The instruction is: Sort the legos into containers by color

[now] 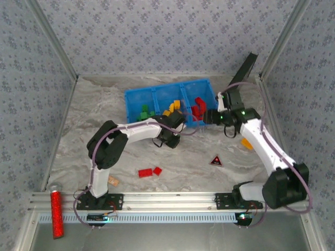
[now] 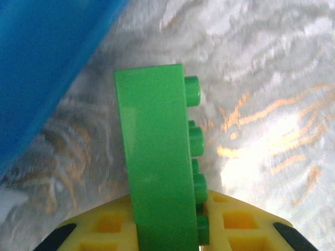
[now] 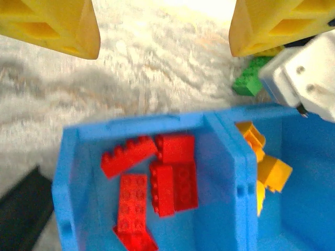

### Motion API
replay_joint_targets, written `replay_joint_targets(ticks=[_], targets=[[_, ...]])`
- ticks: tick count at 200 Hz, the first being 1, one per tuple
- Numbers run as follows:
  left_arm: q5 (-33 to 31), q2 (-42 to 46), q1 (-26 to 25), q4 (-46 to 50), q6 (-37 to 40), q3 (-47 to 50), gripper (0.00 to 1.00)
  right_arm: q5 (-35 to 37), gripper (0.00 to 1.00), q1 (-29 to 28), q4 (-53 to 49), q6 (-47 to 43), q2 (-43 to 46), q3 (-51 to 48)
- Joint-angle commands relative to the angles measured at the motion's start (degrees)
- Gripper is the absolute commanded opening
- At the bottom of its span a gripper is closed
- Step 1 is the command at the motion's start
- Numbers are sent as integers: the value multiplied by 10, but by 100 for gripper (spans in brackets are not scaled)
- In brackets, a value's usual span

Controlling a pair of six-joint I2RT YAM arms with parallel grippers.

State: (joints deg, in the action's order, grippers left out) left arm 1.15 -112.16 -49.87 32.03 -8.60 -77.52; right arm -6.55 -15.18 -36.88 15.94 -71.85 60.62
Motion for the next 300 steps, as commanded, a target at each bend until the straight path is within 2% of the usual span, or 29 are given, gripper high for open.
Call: replay_joint_targets(ticks=[1,38,71,106,152,220,270,300], targets=[[27,75,5,29,15,4,19,-14,69,-19,-19,86,45,-56],[40,159,41,57,4,-7,18,-3,70,-100,-11,195,101,-141],[42,200,113,66,-23,-26,18,27,70,-218,21,301,101,-179],[26,195,174,56,-26,-48,18,61,73,-337,55,353,52,-171],[13,126,226,66,-44,-100,17,75,77,-438,65,361,-41,-105],[13,5,250,121,-37,-182,18,61,80,-510,63,380,-167,-21],[25,-25,250,118,-41,-181,19,51,80,-535,71,393,-216,9],[30,-28,250,116,-44,-169,26,46,80,-545,76,403,-235,16]])
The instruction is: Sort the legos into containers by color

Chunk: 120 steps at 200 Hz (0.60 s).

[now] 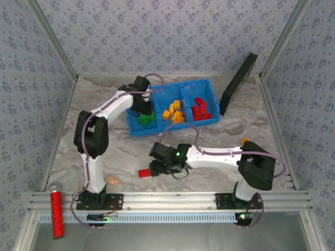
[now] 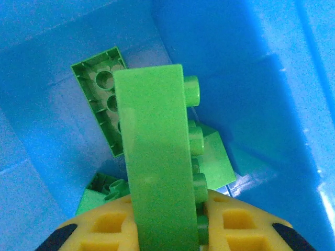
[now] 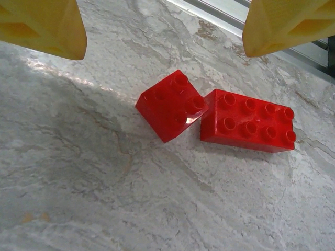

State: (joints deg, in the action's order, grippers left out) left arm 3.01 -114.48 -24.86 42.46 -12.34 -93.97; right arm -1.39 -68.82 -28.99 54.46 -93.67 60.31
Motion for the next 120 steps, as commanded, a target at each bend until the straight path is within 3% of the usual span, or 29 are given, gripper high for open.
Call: replay_joint_targets(ticks=[1,48,120], targets=[[11,-5,0,11,-7,-4,27,-5,80,-9,-3,18,-18,20],[10,3,0,10,-7,3,47,-6,78,-6,-19,15,-39,27],[12,35,-1,10,-4,20,50,-14,68,20,-28,-8,-85,50]])
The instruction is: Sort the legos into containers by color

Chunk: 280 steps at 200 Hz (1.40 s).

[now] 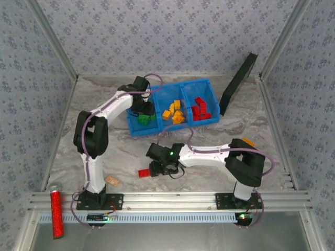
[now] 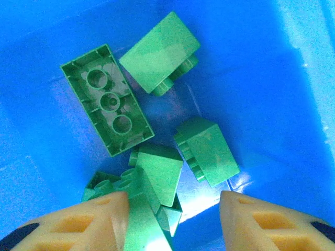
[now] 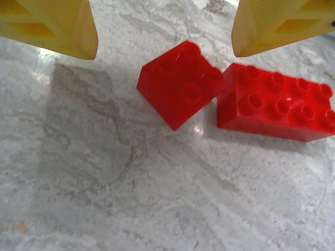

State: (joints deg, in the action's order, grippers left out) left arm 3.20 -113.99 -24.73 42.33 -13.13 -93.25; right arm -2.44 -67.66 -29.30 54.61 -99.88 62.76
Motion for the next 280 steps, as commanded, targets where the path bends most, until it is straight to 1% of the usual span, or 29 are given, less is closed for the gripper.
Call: replay_joint_targets(ticks=[1,51,73,96,121,152,217,234,259,280], targets=[[10,30,-2,11,4,13,50,-3,68,9,-25,-10,-23,26],[8,53,-2,13,8,28,51,-10,64,16,-34,-30,-60,43],[9,59,-2,15,9,28,51,-17,58,15,-37,-34,-71,42],[16,68,-2,18,9,28,51,-14,55,16,-42,-38,-77,38],[24,81,-2,21,6,32,52,-11,47,23,-40,-44,-78,34],[29,101,-2,27,8,44,52,-2,39,34,-40,-55,-68,27],[38,150,-9,51,22,79,52,12,29,55,-48,-107,-60,44],[39,160,-10,64,26,85,52,20,27,58,-71,-122,-56,51],[42,183,-14,88,36,94,52,30,24,66,-99,-136,-28,51],[39,209,-23,109,41,103,52,43,23,85,-122,-159,16,50]])
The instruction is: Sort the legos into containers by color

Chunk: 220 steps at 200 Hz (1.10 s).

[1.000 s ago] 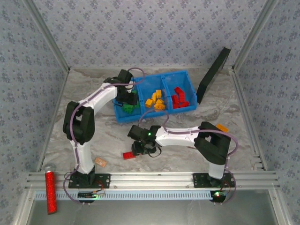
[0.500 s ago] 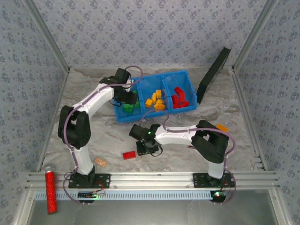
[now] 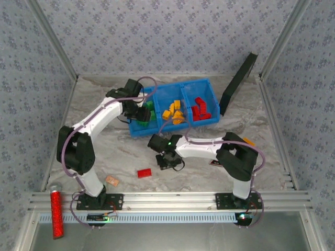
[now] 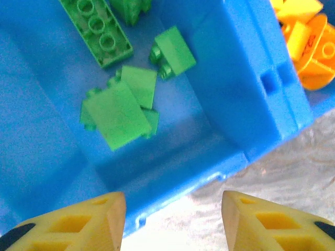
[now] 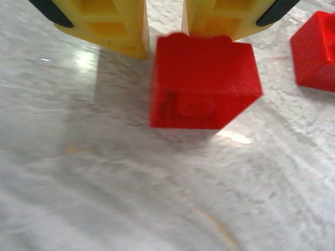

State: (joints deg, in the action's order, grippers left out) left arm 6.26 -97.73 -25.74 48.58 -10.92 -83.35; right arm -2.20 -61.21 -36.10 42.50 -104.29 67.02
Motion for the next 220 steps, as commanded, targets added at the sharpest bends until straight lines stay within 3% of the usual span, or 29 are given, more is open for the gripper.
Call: replay_joint_targets(ticks=[1,30,54,95,113,144,181,220], targets=[[7,48,-13,48,19,4,52,41,23,22,-55,-39,62,8],[-20,81,-40,86,15,5,52,58,23,80,-90,-96,141,4],[-33,108,-74,92,-7,13,53,52,23,167,-90,-167,189,8],[-53,136,-140,100,-39,20,55,19,24,289,-58,-283,145,92],[-46,144,-165,105,-73,34,57,2,35,314,-55,-309,114,124],[-29,148,-242,89,-122,96,64,-13,63,349,-54,-322,99,153],[-52,149,-337,33,-129,185,66,-2,75,392,-96,-335,143,134],[-78,117,-363,-23,-98,215,66,-15,84,513,-137,-301,258,31]])
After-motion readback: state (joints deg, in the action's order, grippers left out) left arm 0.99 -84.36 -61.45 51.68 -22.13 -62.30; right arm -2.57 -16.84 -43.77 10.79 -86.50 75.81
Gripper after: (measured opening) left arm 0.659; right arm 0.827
